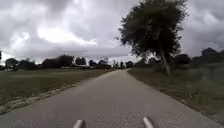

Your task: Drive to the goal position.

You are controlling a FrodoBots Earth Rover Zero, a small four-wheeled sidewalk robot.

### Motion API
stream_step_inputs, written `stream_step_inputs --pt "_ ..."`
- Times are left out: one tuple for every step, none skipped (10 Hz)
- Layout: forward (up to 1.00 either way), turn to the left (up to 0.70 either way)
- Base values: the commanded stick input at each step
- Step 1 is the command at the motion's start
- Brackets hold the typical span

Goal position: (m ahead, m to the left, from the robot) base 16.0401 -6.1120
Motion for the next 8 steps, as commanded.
stream_step_inputs --pt "0.0 0.0" --pt "0.0 0.0" --pt "0.02 0.0" --pt "0.28 0.0" --pt "0.7 0.0" --pt "0.7 0.0" --pt "0.7 0.0" --pt "0.7 0.0"
